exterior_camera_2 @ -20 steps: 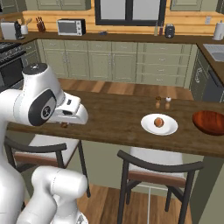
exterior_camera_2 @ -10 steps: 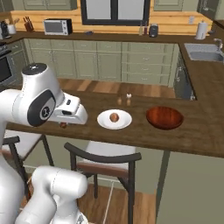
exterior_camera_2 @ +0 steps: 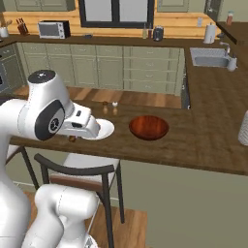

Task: Pick the chicken drumstick and onion from their plates and place them in the bowl. Then put the bowl in the fridge.

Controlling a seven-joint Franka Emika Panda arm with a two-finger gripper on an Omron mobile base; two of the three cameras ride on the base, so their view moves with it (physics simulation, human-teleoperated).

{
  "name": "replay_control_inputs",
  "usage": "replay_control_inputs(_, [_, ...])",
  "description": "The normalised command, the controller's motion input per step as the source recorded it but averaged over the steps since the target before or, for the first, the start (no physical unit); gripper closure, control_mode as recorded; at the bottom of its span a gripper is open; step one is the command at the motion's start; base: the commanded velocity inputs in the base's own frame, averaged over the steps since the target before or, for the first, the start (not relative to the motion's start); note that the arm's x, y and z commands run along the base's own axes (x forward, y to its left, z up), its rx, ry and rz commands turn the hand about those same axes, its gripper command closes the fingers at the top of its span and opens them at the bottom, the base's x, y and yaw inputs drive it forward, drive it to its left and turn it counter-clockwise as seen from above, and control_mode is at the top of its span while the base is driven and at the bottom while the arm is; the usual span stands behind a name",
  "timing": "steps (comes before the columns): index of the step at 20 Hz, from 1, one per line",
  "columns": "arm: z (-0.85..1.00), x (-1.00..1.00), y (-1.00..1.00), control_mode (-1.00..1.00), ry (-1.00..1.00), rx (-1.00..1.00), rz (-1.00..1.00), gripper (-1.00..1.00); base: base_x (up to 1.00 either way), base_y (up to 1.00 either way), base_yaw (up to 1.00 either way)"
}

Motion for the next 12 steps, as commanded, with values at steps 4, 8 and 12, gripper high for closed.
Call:
replay_control_inputs(4, [0.00, 0.00, 0.00, 1.00, 0.00, 0.00, 0.00, 1.00, 0.70, -0.20, 0.00])
replay_control_inputs(8, [0.00, 0.00, 0.00, 1.00, 0.00, 0.00, 0.00, 1.00, 0.77, -0.41, 0.00])
replay_control_inputs(12, [0.00, 0.00, 0.00, 1.00, 0.00, 0.00, 0.00, 1.00, 0.76, -0.49, 0.00])
